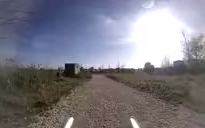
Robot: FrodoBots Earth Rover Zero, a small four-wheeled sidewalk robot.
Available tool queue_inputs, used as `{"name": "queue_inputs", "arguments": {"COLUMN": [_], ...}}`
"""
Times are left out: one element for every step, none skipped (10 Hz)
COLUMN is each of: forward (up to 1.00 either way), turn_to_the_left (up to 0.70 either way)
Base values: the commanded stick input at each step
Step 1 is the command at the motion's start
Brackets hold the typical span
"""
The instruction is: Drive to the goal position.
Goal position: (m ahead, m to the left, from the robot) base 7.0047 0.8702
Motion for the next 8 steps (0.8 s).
{"name": "queue_inputs", "arguments": {"forward": [0.49,0.49,0.49,0.49,0.49,0.49,0.49,0.49], "turn_to_the_left": [0.00,0.00,0.00,0.00,0.00,0.00,0.00,0.00]}}
